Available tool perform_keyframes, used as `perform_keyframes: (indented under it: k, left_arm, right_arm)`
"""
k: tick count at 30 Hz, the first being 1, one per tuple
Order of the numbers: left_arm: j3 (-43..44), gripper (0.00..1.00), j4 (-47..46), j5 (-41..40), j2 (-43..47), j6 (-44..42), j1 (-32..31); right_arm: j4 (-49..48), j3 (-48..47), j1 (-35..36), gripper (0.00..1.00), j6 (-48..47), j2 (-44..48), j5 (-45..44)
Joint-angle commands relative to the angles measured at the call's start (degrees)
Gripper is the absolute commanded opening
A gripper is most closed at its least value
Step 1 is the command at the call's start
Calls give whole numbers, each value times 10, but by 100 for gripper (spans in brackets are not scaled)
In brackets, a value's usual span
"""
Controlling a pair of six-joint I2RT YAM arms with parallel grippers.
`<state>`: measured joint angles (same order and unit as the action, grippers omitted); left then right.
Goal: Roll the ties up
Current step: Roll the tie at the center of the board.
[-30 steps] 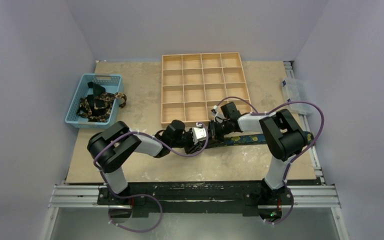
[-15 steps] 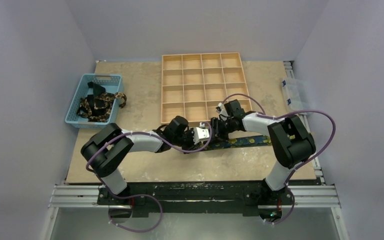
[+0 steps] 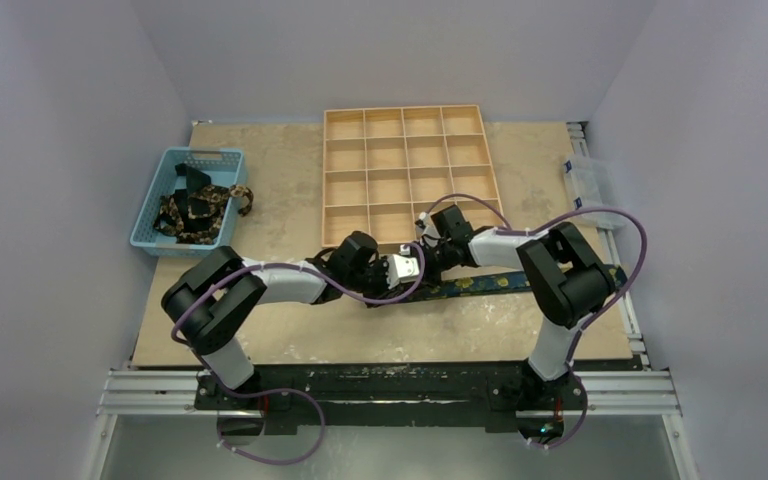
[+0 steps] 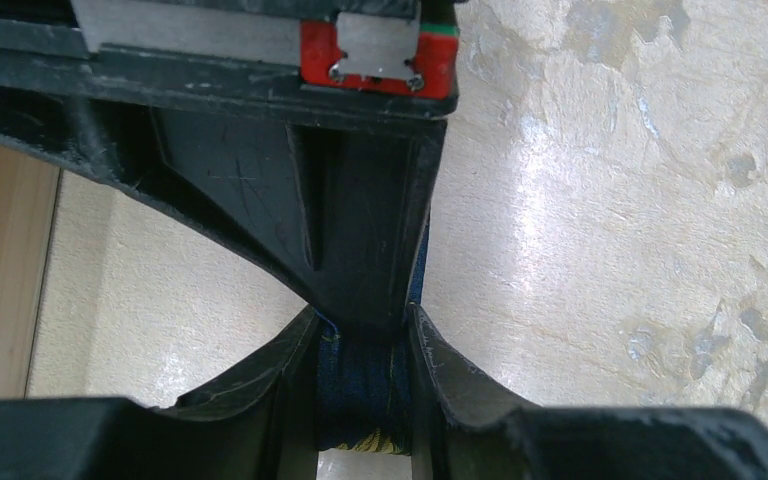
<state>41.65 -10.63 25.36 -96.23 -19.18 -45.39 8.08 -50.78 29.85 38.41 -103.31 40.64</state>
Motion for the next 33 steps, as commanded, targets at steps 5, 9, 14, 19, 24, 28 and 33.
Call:
perform_keyframes:
  k: [5,9,14,19,24,28,33]
  left_arm:
    - [-50,50,-19,-6,20,34,19]
    - [-99,66,-141,11,38,73,42]
    - [-133,66,-237,7,23,121,48]
    - [-139,66,-287,18,-14,131,43]
    - [-125,58,-304,17,-50,106,38]
    - [-98,32,-234,6,-43,62,26]
    - [-53,16,-74,-12,-10,5,18]
  right_arm:
    - [59,-24,-4,0,-43,-39,-75]
    - [85,-11,-20,0,-61,-61,-91]
    - [105,2,-40,0,-79,-75,-105]
    - [117,5,-42,0,-92,-86,-116]
    - [120,6,-43,0,-94,-97,-111]
    - [132,-12,-43,0,-101,-88,-98]
    - [139,-36,-43,16,-94,-33,-72]
